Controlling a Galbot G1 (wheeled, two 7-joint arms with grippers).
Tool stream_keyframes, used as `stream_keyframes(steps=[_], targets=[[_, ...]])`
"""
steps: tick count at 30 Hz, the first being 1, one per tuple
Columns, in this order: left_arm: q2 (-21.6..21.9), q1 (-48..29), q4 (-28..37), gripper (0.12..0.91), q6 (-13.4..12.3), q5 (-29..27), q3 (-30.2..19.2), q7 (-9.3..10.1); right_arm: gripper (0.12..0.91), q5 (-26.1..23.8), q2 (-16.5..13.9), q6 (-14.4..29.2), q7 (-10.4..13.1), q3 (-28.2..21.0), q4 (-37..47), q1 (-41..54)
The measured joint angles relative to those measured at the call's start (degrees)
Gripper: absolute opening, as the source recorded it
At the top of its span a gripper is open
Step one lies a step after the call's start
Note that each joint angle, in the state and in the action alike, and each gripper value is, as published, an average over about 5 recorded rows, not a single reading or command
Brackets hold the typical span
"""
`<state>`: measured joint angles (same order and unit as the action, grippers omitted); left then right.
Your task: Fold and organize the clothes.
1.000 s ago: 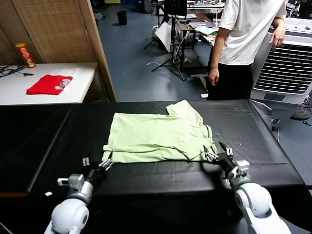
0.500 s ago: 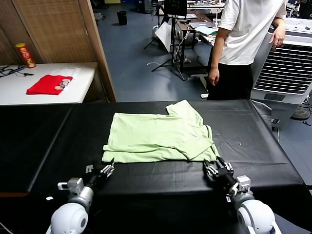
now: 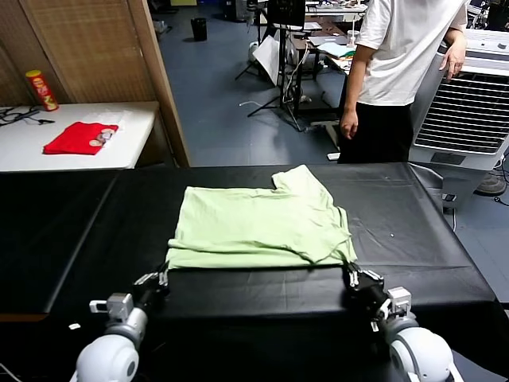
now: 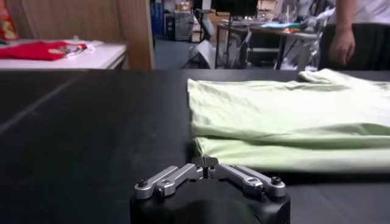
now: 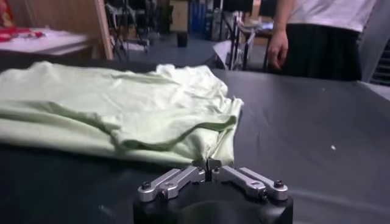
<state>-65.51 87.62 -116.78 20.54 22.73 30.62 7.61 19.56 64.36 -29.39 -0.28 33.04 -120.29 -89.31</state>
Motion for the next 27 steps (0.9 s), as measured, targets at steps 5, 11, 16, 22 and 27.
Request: stream_keyframes(steps=[5, 11, 16, 22, 27], targets=[[1.15, 4.48, -3.54, 0.128, 0.10, -1.71, 0.80, -0.31, 0.128, -0.05, 0.65, -1.01, 0.84, 0.74, -3.35, -3.99], [1.57, 9.85, -6.50, 0.128, 0.30, -2.60, 2.05, -0.30, 0.284, -0.05, 1.97, -2.07, 1.04, 1.64, -6.96, -7.97], [1.49, 13.20, -8.53, 0.173, 1.05, -2.65, 3.00, 0.32, 0.532, 0.53, 2.08, -3.94, 1.34, 2.84, -10.88, -10.65], [1.57, 15.94, -11.49, 0.477, 2.79, -2.44, 4.12, 1.56, 0.776, 4.32, 0.75, -3.73, 1.23, 5.05, -14.64, -9.89], [1.56, 15.19, -13.90, 0.734, 4.28, 0.32, 5.45, 1.83, 0.798, 5.27, -1.13, -0.55, 1.30, 4.09, -10.59, -1.57]])
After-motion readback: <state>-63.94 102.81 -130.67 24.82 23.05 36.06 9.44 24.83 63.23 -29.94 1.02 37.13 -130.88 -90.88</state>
